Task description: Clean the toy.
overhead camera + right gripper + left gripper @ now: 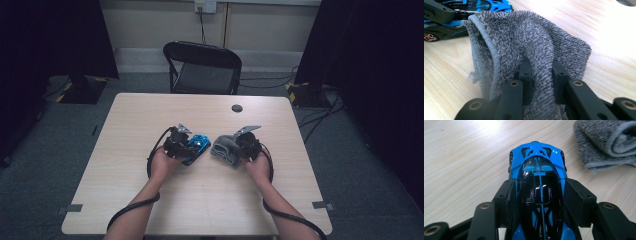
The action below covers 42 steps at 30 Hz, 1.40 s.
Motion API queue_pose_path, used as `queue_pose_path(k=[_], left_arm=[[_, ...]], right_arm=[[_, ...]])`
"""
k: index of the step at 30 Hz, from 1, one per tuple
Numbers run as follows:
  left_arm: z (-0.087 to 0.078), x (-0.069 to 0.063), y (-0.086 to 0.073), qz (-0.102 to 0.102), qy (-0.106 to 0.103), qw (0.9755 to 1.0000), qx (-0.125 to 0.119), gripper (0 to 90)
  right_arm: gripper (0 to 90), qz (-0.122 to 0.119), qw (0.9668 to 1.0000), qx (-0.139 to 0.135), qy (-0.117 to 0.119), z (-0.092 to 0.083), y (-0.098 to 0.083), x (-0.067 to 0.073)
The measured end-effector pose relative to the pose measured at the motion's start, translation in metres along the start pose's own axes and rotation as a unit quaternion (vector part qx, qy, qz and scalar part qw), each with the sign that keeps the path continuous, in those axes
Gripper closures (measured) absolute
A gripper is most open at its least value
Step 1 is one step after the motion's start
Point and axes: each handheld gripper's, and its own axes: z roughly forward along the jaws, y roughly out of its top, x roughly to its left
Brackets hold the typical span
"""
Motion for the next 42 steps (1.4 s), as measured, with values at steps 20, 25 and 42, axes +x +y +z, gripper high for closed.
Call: queue_pose_path(k=[20, 25, 42], left_arm=[[0.009, -0.001, 0.006, 0.003, 0.006, 0.9999, -0.008, 43.3], [0.006, 0.000, 0.005, 0.003, 0.000, 1.0000, -0.005, 43.8], [0.006, 0.000, 0.004, -0.004, 0.000, 1.0000, -0.005, 43.6]], right_arm=[[74.8, 0.003, 0.9999, 0.007, 0.007, 0.009, -0.002, -0.005], [74.8, 0.009, 0.9999, 0.012, -0.005, 0.012, 0.001, -0.005], [75.1, -0.024, 0.9986, 0.043, -0.021, 0.032, 0.020, 0.022]])
